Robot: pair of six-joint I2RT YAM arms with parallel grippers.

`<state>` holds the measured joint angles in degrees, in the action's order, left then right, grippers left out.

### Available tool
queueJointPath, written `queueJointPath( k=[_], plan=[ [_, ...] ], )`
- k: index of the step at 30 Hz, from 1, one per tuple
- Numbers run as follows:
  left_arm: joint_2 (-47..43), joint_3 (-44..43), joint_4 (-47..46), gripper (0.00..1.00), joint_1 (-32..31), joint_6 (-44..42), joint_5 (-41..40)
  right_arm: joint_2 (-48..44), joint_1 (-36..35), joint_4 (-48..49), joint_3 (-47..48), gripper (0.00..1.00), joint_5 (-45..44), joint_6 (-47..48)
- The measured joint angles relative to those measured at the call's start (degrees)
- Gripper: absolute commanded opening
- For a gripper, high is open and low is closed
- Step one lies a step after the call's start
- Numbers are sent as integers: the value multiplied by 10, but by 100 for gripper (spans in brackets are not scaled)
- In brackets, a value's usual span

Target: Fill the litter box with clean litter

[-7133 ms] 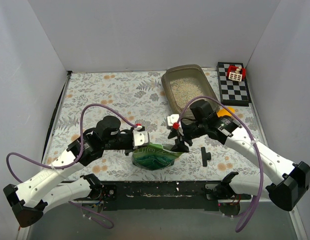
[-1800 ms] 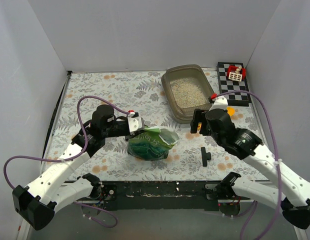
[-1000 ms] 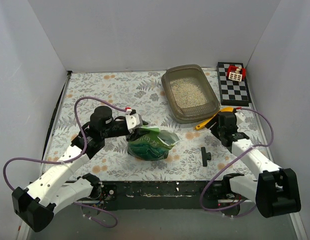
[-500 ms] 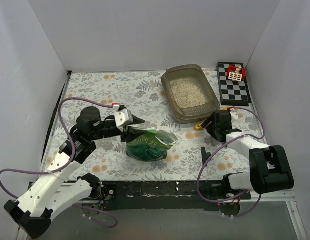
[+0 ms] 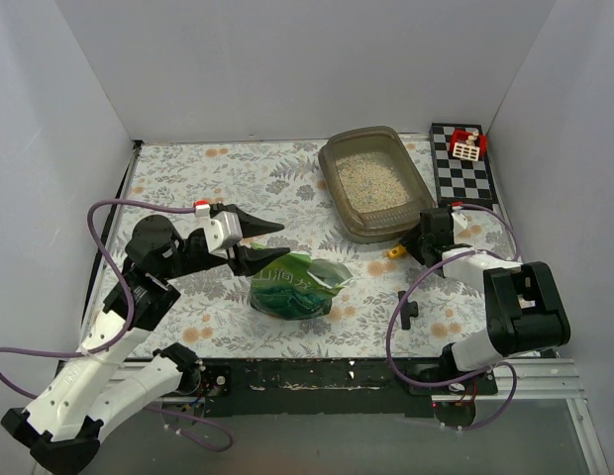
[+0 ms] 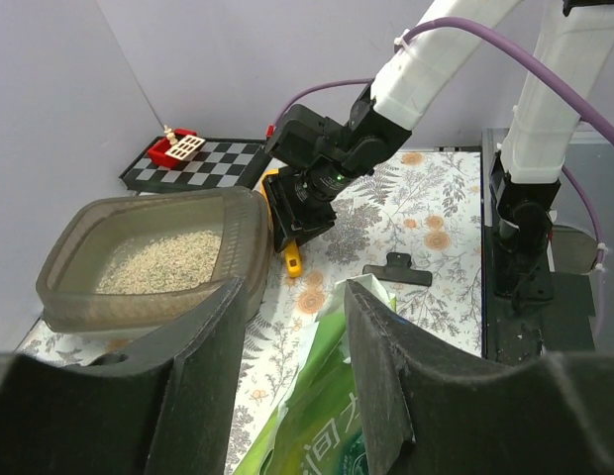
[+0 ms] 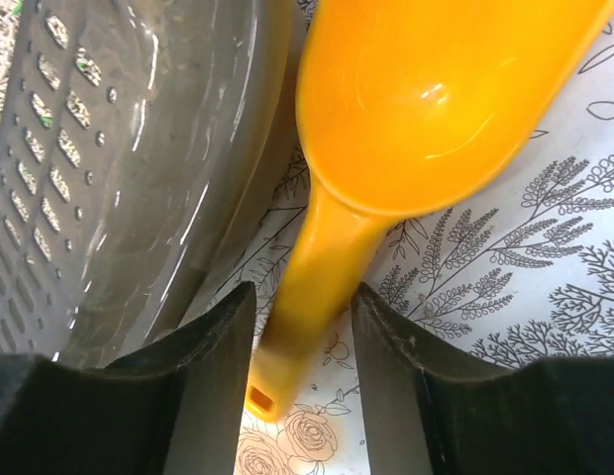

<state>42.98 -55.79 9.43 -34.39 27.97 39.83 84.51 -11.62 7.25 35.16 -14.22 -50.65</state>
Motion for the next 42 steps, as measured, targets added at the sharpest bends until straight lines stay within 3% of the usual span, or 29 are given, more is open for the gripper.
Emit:
queueJointPath(
  k=[3,5,7,11,19,26,31,35,39,42],
  plan=[
    [2,2,0,44,0,0,0,6,0,2,0,32,0,-6],
    [2,2,0,44,0,0,0,6,1,1,0,13,0,-14],
    [2,3,0,44,0,0,0,5,4,0,0,1,3,-15],
    [2,8,1,42,0,1,0,-20,3,-18,-10,1,8,-8],
    [21,-4,16,37,0,51,-19,-216,3,-160,-18,1,-43,45],
    [105,-81,42,36,0,153,-15,-384,3,-268,29,1,-39,179],
    [207,-198,78,35,0,224,1,-409,-1,-332,131,1,94,313],
    [319,-358,155,38,0,266,-4,-393,-12,-408,240,1,191,407],
    [418,-517,228,40,0,285,-20,-353,-75,-480,330,1,219,483],
    [436,-547,259,40,7,310,-33,-321,-121,-532,375,1,223,518]
  ],
)
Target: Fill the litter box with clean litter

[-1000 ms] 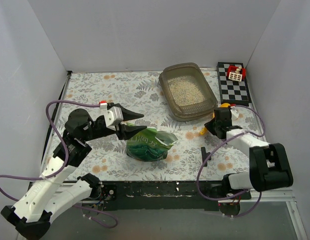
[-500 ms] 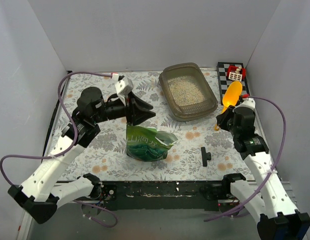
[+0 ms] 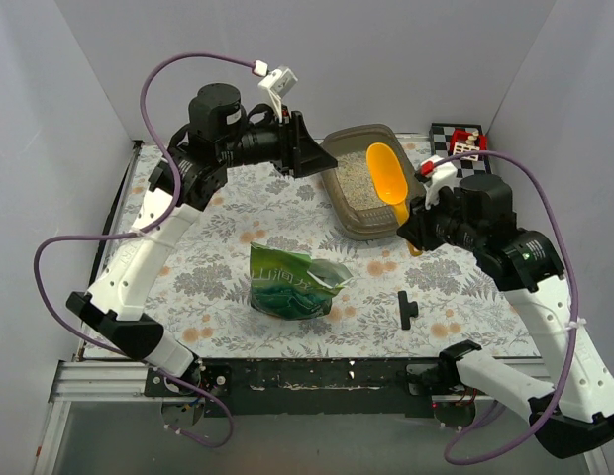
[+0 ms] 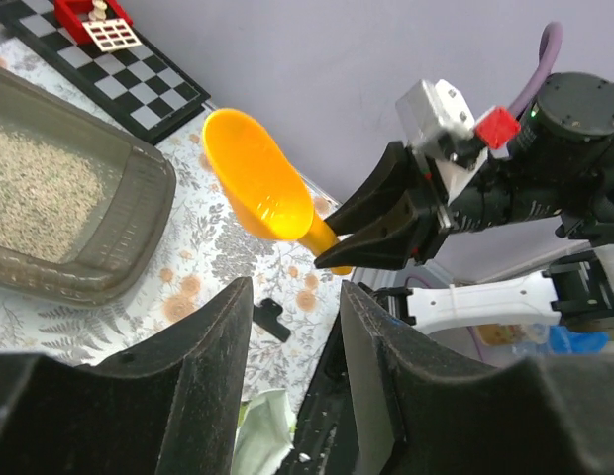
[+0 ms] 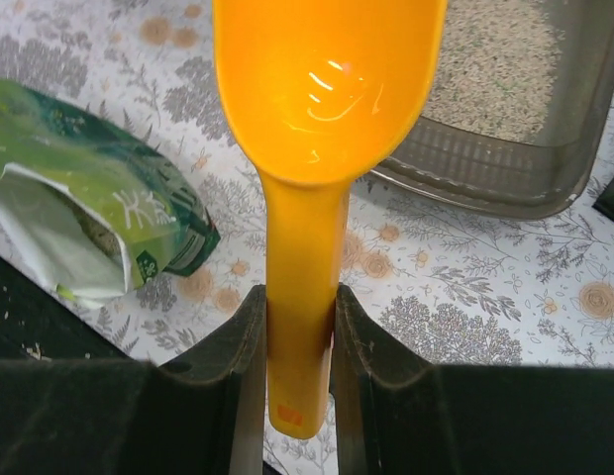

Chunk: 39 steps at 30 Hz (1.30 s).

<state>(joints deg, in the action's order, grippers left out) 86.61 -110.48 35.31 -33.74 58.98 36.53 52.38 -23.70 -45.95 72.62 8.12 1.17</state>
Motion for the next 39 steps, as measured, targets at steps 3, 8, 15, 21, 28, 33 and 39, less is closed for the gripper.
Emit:
queueJointPath(
  k=[3,8,15,21,28,33,39],
  plan=[
    [12,-19,17,37,10,28,7,33,-41,-42,35,1,-7,28],
    [28,-20,23,34,22,63,23,61,-101,-92,82,1,-42,54],
    [50,10,29,34,22,80,50,82,-157,-127,123,1,-78,71],
    [60,23,37,34,24,78,59,102,-183,-149,143,1,-112,76],
    [60,26,49,36,24,67,59,107,-209,-168,155,1,-144,73],
    [60,26,51,36,24,58,53,107,-228,-172,160,1,-143,72],
    [60,28,54,36,24,51,49,107,-239,-173,161,1,-147,72]
  ],
)
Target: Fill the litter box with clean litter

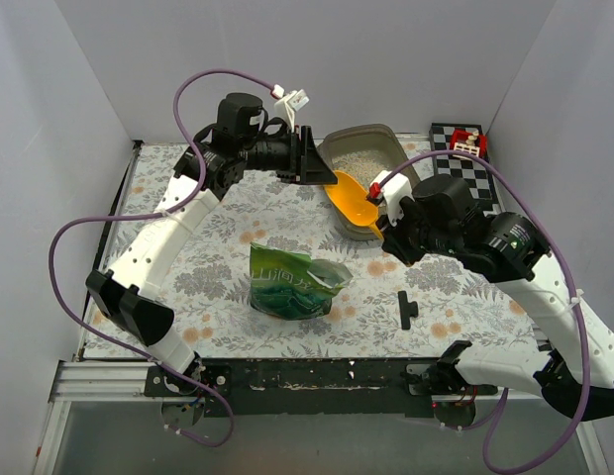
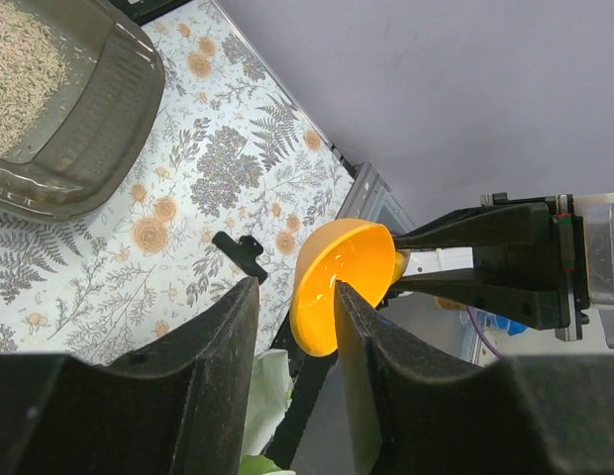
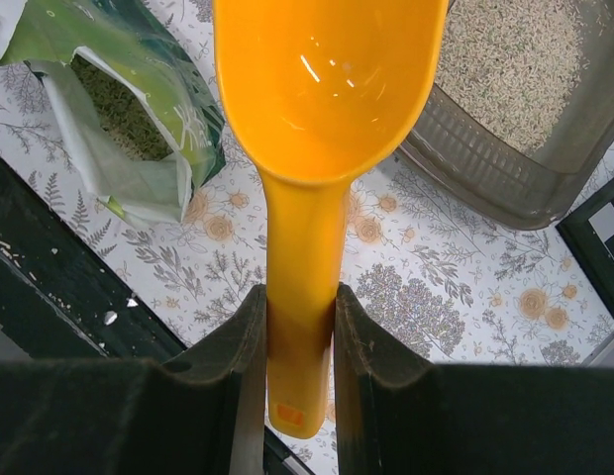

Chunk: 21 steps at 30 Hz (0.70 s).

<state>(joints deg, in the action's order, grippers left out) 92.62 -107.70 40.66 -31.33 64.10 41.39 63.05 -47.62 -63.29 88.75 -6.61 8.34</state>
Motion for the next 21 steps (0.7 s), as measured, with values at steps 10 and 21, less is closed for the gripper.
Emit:
queueJointPath(
  k=[10,21],
  plan=[
    [0,33,-7,33,0,2,18,15,-21,3,16,1,-8,-6],
    [-17,80,-32,0,0,-25,25,39,-59,0,18,28,-47,-21]
  ],
)
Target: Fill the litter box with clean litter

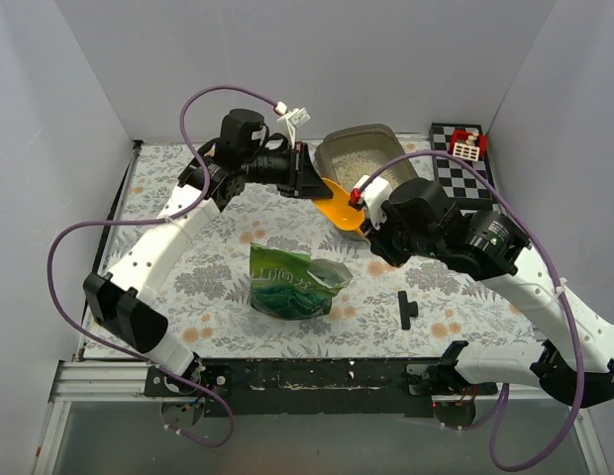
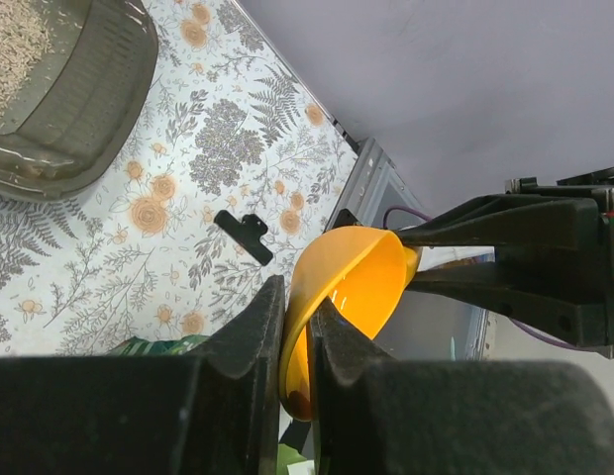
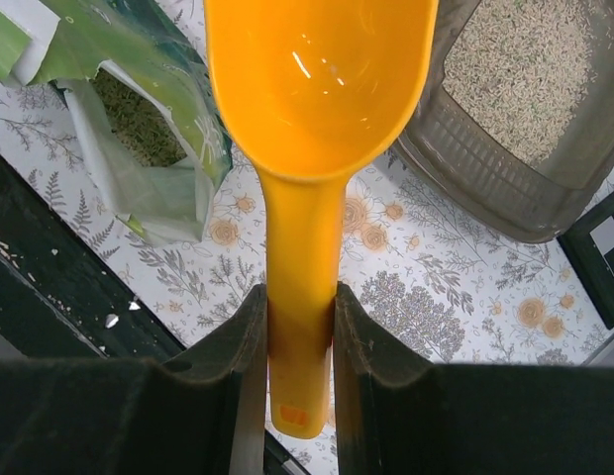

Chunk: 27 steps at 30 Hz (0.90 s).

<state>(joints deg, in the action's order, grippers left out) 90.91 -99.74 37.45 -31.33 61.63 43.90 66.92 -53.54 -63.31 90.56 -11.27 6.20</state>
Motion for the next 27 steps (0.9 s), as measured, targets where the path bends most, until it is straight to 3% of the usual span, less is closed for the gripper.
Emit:
queueJointPath(
  k=[2,5,13,17,22,27],
  plan=[
    [-28,40,-26,0,0,4,-12,-10,-3,8,-14,43,-4,0],
    [-82,97,-61,0,-4,4,-47,-31,-10,22,-27,53,-13,-12],
    [-221,204,-128,0,4,13,-200,-64,-8,93,-27,69,-51,-81],
    [-246,218,-149,0,30,35,-239,-45,-3,144,-27,74,-65,-140],
    [-251,266,-211,0,133,93,-209,-44,50,239,-27,79,-57,-212],
    [-245,351,-316,0,226,188,-120,-35,206,359,-49,79,65,-302]
  ],
)
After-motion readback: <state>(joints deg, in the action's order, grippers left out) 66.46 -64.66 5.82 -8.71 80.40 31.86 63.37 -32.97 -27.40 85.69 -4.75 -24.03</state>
